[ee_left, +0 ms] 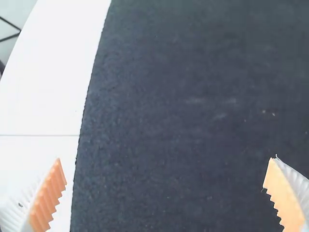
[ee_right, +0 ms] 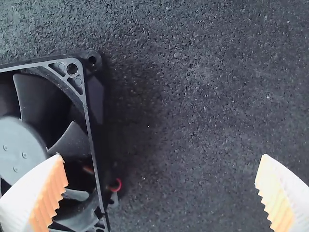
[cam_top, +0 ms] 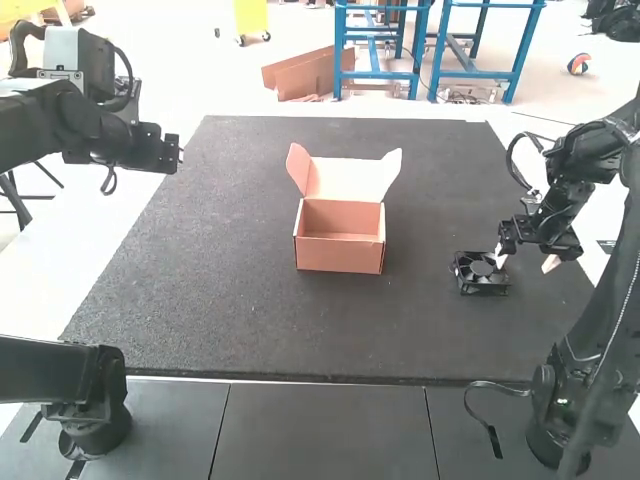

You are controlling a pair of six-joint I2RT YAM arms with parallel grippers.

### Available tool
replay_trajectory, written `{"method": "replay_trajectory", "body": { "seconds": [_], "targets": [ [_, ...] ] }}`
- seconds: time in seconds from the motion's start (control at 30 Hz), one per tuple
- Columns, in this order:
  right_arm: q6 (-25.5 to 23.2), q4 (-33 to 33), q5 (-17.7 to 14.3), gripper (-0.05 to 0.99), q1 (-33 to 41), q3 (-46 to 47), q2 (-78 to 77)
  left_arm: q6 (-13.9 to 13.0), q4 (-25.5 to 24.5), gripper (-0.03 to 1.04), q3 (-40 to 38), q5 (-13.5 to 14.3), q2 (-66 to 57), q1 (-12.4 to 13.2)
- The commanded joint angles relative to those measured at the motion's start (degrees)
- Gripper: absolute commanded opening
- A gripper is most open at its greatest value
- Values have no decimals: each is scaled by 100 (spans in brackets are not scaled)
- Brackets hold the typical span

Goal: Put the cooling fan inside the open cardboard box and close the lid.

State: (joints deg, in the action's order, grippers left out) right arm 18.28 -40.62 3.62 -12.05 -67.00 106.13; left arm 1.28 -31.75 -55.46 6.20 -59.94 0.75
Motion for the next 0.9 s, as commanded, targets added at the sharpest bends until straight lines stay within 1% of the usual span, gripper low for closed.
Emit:
{"method": "replay_trajectory", "body": {
  "seconds": [0.0, 0.27, 0.33, 0.37, 0.43, 0.53, 0.6, 0.7, 0.77, 0.8, 0.87],
  "targets": [
    [44, 28, -10, 90, 45, -6, 180, -66, 2, 97, 71, 48, 62, 48],
    [53, 72, -45, 90, 54, 21, 347, -66, -42, 97, 62, 57, 88, 48],
    [53, 72, -89, 88, 45, 21, 382, -66, -42, 97, 71, 57, 88, 48],
    [44, 89, -80, 85, 45, 21, 391, -66, -42, 97, 71, 57, 88, 48],
    [35, 116, -72, 74, 45, 21, 400, -66, -33, 97, 62, 57, 88, 48],
    [26, 186, 7, 48, 19, 38, 391, -66, -24, 97, 62, 57, 88, 39],
    [17, 221, 51, 37, 28, 47, 391, -66, -16, 97, 62, 57, 88, 30],
    [9, 248, 104, 26, 45, 73, 391, -66, -33, 97, 53, 66, 88, 30],
    [-27, 300, 130, 16, 54, 100, 391, -66, -51, 97, 53, 57, 88, 21],
    [-44, 309, 148, 9, 63, 117, 400, -66, -60, 97, 53, 57, 106, 21],
    [-106, 344, 183, 2, 98, 152, 391, -66, -60, 97, 71, 66, 132, 30]
  ]
}}
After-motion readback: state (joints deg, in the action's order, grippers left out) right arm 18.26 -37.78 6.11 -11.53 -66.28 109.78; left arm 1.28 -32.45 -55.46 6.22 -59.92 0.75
